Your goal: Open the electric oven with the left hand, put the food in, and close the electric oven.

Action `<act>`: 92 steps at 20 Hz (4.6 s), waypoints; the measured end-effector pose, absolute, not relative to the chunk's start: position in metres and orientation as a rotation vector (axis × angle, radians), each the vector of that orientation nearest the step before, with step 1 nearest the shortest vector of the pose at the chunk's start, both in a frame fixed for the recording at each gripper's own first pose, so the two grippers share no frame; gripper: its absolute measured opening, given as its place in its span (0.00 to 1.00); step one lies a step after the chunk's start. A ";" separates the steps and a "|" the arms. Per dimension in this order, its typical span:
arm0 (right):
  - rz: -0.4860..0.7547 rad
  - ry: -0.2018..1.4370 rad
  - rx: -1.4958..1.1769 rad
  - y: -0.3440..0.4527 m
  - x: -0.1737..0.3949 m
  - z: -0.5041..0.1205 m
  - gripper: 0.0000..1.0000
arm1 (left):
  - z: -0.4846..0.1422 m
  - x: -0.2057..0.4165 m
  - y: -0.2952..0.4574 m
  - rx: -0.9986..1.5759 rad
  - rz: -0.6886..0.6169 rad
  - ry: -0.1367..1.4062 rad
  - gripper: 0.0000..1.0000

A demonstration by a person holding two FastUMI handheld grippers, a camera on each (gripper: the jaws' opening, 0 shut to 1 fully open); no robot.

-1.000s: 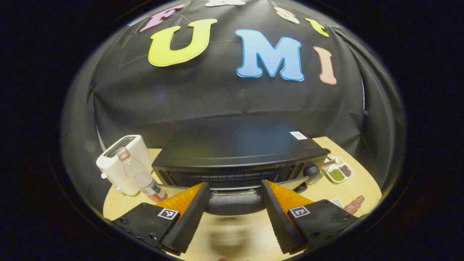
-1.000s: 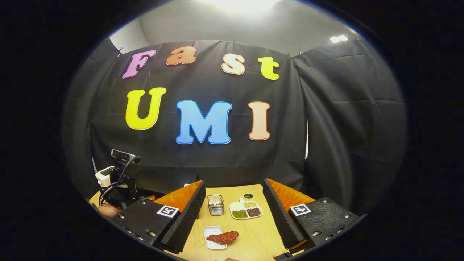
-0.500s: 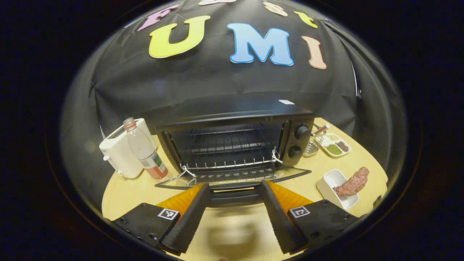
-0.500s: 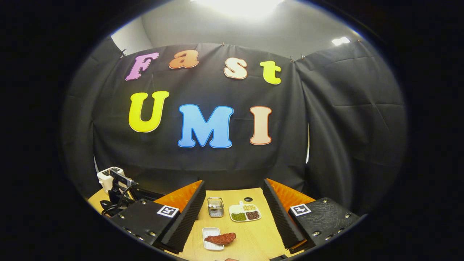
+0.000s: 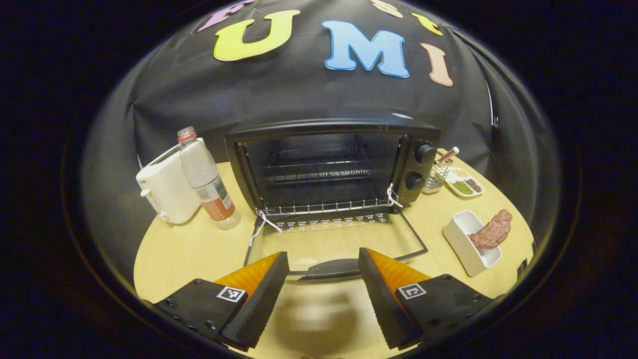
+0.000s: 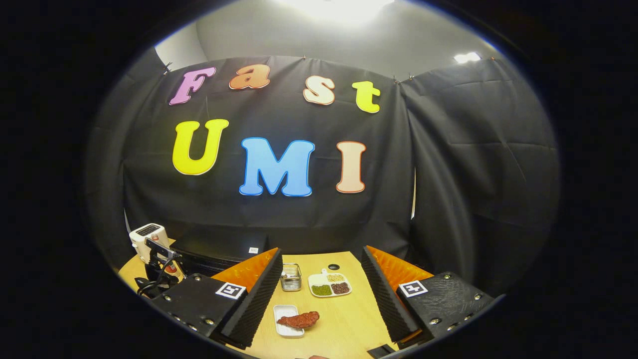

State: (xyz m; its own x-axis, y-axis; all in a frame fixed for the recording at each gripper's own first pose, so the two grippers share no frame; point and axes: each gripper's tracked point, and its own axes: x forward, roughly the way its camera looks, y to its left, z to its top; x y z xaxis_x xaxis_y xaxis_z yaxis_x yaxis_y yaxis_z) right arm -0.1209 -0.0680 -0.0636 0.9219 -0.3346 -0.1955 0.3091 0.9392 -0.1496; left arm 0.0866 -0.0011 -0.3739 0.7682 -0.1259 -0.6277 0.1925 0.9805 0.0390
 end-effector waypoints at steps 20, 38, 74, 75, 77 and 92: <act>-0.099 0.829 0.468 -0.128 -0.093 -0.340 0.97 | -0.020 0.078 0.016 -0.002 0.035 0.043 0.95; 0.050 0.925 0.984 -0.091 -0.056 -0.398 0.09 | -0.037 0.039 0.007 0.007 0.191 0.126 0.91; -0.050 0.672 1.316 0.165 0.140 -0.398 0.09 | -0.089 0.066 0.175 0.038 0.030 0.229 0.99; -0.061 0.654 1.323 0.162 0.144 -0.400 0.09 | -0.091 0.065 0.178 0.040 0.033 0.235 0.99; -0.124 0.662 1.303 0.158 0.148 -0.410 0.10 | -0.093 0.065 0.182 0.039 0.039 0.238 0.95; -0.124 0.713 0.938 0.117 0.087 -0.360 0.51 | -0.112 0.081 0.118 -0.006 -0.036 0.247 0.94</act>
State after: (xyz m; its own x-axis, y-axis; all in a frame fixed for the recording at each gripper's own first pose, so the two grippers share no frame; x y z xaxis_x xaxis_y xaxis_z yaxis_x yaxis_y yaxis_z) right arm 0.0871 0.1170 -0.3603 0.7671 0.2003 -0.6095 0.3942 0.6024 0.6941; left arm 0.0807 0.1175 -0.1121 0.9689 -0.0367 -0.2447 0.0352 0.9993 -0.0105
